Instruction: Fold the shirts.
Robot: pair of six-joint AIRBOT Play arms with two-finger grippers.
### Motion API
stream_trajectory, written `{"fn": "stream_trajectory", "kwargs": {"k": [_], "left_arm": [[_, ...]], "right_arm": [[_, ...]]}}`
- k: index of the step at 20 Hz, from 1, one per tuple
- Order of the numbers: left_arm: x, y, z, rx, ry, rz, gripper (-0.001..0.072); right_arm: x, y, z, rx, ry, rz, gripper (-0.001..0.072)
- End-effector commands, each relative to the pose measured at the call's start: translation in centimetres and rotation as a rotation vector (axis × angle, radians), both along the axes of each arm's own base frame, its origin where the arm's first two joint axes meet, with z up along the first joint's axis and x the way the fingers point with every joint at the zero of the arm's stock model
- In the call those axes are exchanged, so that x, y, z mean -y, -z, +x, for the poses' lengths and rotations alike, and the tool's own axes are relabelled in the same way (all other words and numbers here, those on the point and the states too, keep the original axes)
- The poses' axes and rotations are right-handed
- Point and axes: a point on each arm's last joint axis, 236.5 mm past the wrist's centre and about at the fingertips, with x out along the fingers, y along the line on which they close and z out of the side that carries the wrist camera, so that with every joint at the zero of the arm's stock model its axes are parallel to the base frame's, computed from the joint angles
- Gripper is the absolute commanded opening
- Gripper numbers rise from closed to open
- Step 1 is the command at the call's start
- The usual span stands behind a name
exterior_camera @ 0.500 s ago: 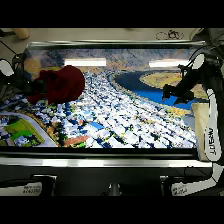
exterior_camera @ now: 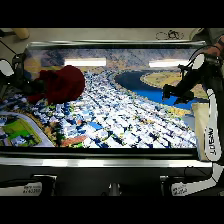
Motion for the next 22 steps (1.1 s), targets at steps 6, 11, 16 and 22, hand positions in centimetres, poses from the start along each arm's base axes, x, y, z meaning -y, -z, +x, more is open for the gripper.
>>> {"fn": "stream_trajectory", "kwargs": {"k": [6, 11, 16, 22], "left_arm": [[-0.1, -1.6, 4.6, 0.201, -0.028, -0.008, 0.0545], [-0.3, -7.0, 11.2, 0.565, -0.025, 0.000, 0.0545], [0.0, -10.5, 13.6, 0.745, -0.027, -0.018, 0.0545], [-0.1, 5.9, 7.4, 0.132, -0.050, -0.036, 0.0407]], "right_arm": [[-0.1, -0.1, 2.1, 0.085, 0.023, 0.004, 0.0567], [0.1, -0.1, 2.6, 0.106, 0.026, -0.004, 0.0568], [0.2, -0.3, 3.7, 0.153, 0.023, -0.008, 0.0567], [0.2, -0.3, 3.7, 0.153, 0.023, -0.007, 0.0558]]}}
